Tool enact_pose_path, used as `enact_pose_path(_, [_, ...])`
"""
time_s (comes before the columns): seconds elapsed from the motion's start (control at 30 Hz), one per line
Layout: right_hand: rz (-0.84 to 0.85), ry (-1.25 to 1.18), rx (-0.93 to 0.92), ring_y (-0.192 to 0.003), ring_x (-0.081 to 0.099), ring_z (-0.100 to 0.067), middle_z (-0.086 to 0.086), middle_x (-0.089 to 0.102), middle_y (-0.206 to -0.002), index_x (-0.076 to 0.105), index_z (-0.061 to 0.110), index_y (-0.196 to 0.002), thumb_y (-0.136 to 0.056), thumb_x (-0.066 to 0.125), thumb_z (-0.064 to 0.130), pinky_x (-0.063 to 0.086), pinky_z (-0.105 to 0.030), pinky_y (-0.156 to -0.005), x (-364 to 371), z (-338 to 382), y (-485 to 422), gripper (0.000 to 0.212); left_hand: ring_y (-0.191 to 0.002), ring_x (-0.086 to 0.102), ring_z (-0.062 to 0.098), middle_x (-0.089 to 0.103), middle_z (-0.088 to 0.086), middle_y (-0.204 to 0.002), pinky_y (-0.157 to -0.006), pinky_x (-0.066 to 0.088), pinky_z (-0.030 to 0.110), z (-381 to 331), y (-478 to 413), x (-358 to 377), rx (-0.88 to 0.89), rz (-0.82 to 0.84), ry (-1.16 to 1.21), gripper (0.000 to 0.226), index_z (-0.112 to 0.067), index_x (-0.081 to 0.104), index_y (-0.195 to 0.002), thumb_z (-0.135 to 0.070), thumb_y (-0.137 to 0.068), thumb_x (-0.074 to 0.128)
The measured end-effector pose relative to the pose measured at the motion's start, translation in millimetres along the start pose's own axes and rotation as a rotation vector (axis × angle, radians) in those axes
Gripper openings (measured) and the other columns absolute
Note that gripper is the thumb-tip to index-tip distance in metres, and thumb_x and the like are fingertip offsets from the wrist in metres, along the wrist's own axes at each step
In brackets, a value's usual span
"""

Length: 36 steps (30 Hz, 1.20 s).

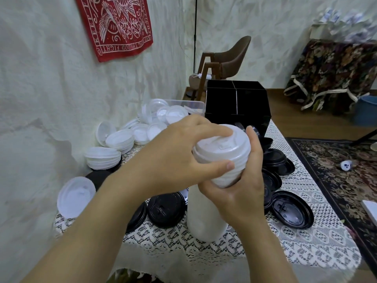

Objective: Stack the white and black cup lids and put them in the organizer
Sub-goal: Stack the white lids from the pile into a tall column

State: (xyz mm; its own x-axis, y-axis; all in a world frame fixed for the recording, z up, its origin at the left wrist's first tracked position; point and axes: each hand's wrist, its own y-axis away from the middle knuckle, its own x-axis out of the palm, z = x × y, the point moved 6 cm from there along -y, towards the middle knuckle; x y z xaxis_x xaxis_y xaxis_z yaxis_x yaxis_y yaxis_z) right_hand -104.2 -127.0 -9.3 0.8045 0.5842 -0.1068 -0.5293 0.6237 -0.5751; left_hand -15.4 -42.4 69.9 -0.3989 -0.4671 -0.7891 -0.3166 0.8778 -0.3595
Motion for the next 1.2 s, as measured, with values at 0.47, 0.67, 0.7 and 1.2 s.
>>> enact_pose_path(0.47, [-0.038, 0.030, -0.098, -0.137, 0.041, -0.020, -0.001, 0.038, -0.148, 0.029, 0.019, -0.147, -0.068, 0.079, 0.043, 0.042, -0.041, -0.108, -8, 1, 0, 0.096, -0.112, 0.044, 0.000, 0.045, -0.018, -0.112, -0.089, 0.029, 0.001, 1, 6, 19, -0.073, -0.010, 0.132, 0.050, -0.040, 0.062, -0.118, -0.053, -0.070, 0.063])
enact_pose_path(0.67, [-0.070, 0.011, -0.073, -0.125, 0.053, -0.022, -0.002, 0.051, -0.137, 0.039, 0.026, -0.137, -0.063, 0.080, 0.042, 0.050, -0.048, -0.096, -7, -2, 2, 0.086, -0.115, 0.045, -0.004, 0.044, -0.017, -0.120, -0.090, 0.035, 0.005, 4, 14, 35, -0.076, -0.168, 0.336, 0.050, -0.040, 0.057, -0.116, -0.057, -0.069, 0.060])
enact_pose_path(0.7, [-0.079, 0.012, -0.073, -0.124, 0.054, -0.020, -0.001, 0.052, -0.136, 0.039, 0.028, -0.136, -0.063, 0.079, 0.043, 0.051, -0.045, -0.095, -7, -2, 2, 0.085, -0.116, 0.045, -0.005, 0.044, -0.018, -0.121, -0.089, 0.035, 0.004, 4, 15, 38, -0.082, -0.202, 0.369, 0.052, -0.040, 0.055, -0.117, -0.057, -0.069, 0.062])
enact_pose_path(1.2, [-0.058, -0.003, -0.055, -0.119, 0.056, -0.017, 0.003, 0.053, -0.133, 0.038, 0.043, -0.128, -0.058, 0.080, 0.041, 0.051, -0.033, -0.090, -6, -9, 6, 0.082, -0.115, 0.054, 0.008, 0.053, -0.014, -0.123, -0.094, 0.048, 0.025, 14, 21, 58, -0.165, -0.311, 0.663, 0.055, -0.037, 0.052, -0.114, -0.050, -0.064, 0.072])
